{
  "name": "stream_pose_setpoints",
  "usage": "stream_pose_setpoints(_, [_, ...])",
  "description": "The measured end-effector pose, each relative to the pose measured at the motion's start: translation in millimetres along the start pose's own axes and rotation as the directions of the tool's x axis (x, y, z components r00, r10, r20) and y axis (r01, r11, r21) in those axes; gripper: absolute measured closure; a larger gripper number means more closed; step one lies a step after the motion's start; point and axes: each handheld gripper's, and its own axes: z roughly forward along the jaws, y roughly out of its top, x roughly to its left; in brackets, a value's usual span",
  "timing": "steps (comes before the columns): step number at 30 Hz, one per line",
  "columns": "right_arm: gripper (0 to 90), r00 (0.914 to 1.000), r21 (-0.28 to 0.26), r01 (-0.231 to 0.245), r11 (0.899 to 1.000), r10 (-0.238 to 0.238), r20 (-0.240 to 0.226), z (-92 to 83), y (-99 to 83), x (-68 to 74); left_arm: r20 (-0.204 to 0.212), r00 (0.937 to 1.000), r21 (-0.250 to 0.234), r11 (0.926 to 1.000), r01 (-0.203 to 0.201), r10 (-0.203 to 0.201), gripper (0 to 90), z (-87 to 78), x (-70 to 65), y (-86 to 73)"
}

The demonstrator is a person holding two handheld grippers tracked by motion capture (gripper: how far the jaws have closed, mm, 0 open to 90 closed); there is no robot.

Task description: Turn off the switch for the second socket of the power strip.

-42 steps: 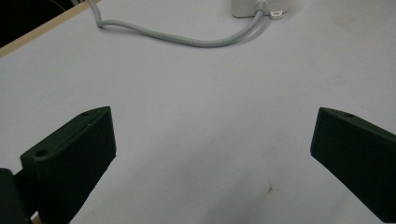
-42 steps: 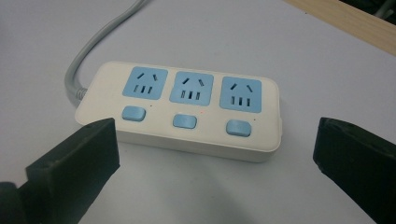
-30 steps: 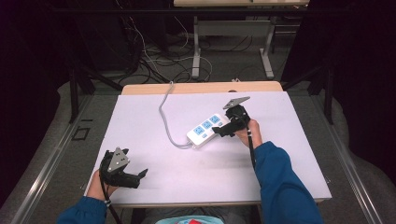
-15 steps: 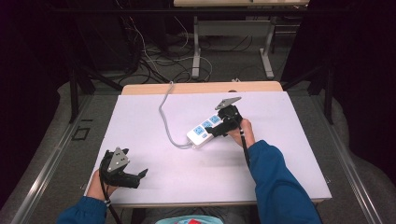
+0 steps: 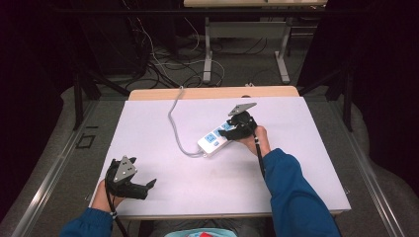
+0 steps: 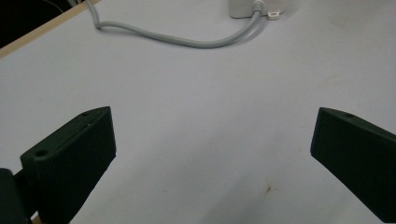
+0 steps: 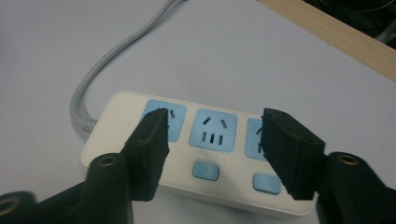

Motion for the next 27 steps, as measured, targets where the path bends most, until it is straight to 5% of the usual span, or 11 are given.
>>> stream_pose_setpoints(10, [89.2,0.9998,-0.012,-0.004,1.0,0.004,0.021,-2.8,0.9,3.4,-0.001,1.0,0.0,1.0,0.001,-0.001,0.0,0.1,-0.3,0.0])
stream_pose_setpoints(18, [90.0,0.9997,-0.023,0.006,1.0,-0.005,0.025,-1.8,1.5,6.1,-0.001,1.0,0.001,1.0,0.001,-0.001,0.0,0.7,0.0,0.1])
stream_pose_setpoints(27, [90.0,0.9997,0.042,0.013,0.999,-0.014,0.023,1.1,-0.3,8.4,-0.001,1.0,0.002,1.0,0.002,-0.002,0.0,0.6,-0.1,0.0])
